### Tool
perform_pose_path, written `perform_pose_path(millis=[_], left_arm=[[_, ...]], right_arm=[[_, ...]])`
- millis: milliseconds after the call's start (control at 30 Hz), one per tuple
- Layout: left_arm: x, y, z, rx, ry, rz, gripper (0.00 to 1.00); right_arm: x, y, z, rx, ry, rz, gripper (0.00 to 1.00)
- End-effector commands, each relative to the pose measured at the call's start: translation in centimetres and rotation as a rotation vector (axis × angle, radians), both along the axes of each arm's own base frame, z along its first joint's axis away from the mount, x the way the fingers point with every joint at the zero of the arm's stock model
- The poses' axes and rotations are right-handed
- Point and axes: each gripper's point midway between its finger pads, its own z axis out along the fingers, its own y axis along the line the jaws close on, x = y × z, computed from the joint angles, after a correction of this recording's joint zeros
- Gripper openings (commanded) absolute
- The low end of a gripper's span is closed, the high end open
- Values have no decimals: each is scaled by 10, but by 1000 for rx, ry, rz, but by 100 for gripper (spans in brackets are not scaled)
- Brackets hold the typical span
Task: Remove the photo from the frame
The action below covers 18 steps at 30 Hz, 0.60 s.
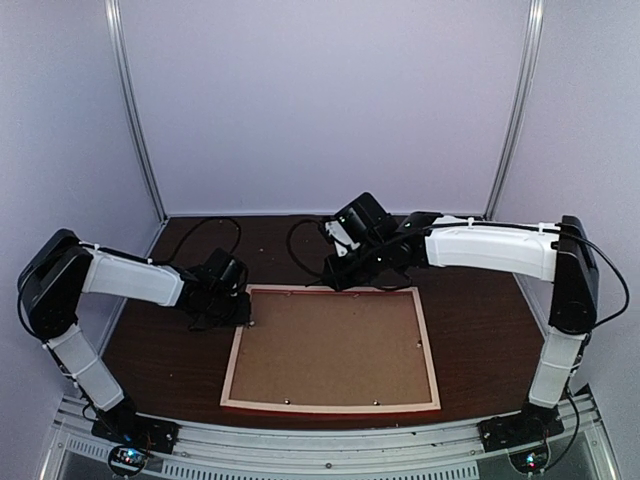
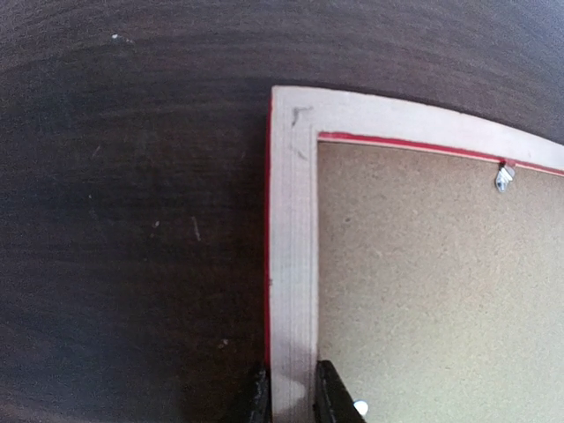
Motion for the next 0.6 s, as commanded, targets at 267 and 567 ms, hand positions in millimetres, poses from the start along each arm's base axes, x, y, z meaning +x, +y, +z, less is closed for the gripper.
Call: perform_pose_path(millis=[267, 567], left_arm=[[-37, 23, -37, 38, 140, 20, 19], [-40, 22, -38, 22, 142, 22, 18]], right_arm=[[19, 52, -16, 68, 58, 68, 0], [32, 62, -34, 26, 67, 60, 0]])
